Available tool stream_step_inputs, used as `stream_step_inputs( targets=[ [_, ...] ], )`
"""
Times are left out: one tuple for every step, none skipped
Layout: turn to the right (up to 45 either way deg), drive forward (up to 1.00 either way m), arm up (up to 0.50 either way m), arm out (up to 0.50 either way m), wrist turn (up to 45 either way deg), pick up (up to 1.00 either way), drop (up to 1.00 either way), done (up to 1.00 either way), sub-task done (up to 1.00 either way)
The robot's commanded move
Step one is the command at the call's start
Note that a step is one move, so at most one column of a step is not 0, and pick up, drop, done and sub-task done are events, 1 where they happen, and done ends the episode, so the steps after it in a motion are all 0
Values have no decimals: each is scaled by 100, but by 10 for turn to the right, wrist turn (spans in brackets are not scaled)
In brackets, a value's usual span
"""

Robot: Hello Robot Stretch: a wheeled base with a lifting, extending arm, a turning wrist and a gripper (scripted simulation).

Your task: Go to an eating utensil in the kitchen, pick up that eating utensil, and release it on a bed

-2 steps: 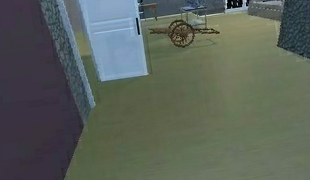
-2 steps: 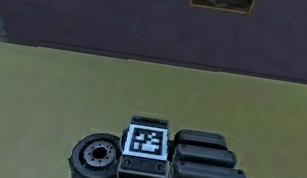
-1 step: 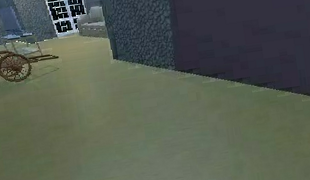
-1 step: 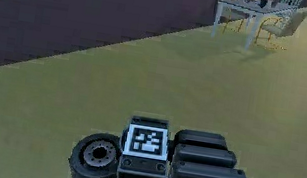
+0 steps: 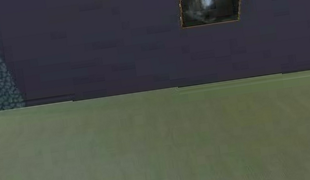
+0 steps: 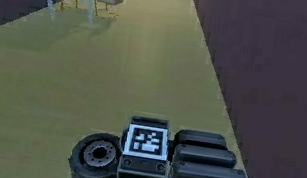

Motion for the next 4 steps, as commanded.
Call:
stream_step_inputs(
  targets=[
    [0,20,0,0,0,0,0,0,0],
    [-450,0,0,0,0,0,0,0,0],
    [-360,0,0,0,0,0,0,0,0],
    [0,30,0,0,0,0,0,0,0]
  ],
)
